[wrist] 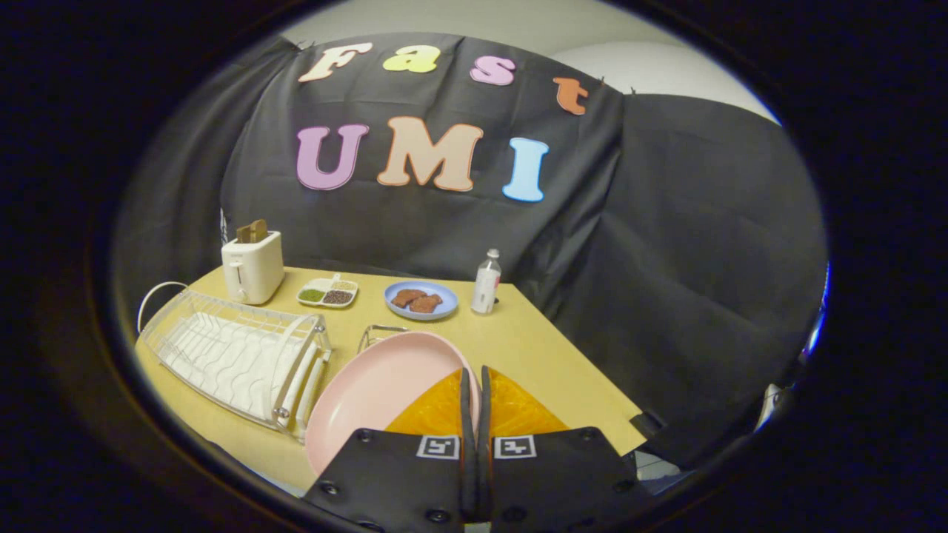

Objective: Take the plate from the dish rack, then take the spoon from the basket and place it into the plate.

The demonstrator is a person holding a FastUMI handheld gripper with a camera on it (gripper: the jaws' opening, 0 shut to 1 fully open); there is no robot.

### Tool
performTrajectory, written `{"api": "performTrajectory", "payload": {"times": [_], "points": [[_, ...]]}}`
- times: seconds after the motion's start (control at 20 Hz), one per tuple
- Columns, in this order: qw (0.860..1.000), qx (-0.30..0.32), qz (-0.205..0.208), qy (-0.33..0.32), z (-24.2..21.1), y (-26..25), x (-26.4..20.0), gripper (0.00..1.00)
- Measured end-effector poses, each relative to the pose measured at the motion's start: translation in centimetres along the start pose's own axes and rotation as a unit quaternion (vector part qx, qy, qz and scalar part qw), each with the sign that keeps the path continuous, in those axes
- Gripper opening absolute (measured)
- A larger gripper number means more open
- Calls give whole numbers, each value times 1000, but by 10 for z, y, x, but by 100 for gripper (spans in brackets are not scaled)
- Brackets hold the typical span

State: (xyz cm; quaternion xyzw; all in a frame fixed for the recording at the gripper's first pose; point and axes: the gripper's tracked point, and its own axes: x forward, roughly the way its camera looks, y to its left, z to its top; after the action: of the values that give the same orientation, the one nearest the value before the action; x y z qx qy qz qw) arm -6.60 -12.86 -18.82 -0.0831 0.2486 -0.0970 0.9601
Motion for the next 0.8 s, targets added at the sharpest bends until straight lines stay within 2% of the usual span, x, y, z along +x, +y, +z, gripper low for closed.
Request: {"api": "performTrajectory", "payload": {"times": [0.4,0.8], "points": [[997,50,40,43,-61,-11,30,3],[989,110,52,86,-115,-28,57,4]]}}
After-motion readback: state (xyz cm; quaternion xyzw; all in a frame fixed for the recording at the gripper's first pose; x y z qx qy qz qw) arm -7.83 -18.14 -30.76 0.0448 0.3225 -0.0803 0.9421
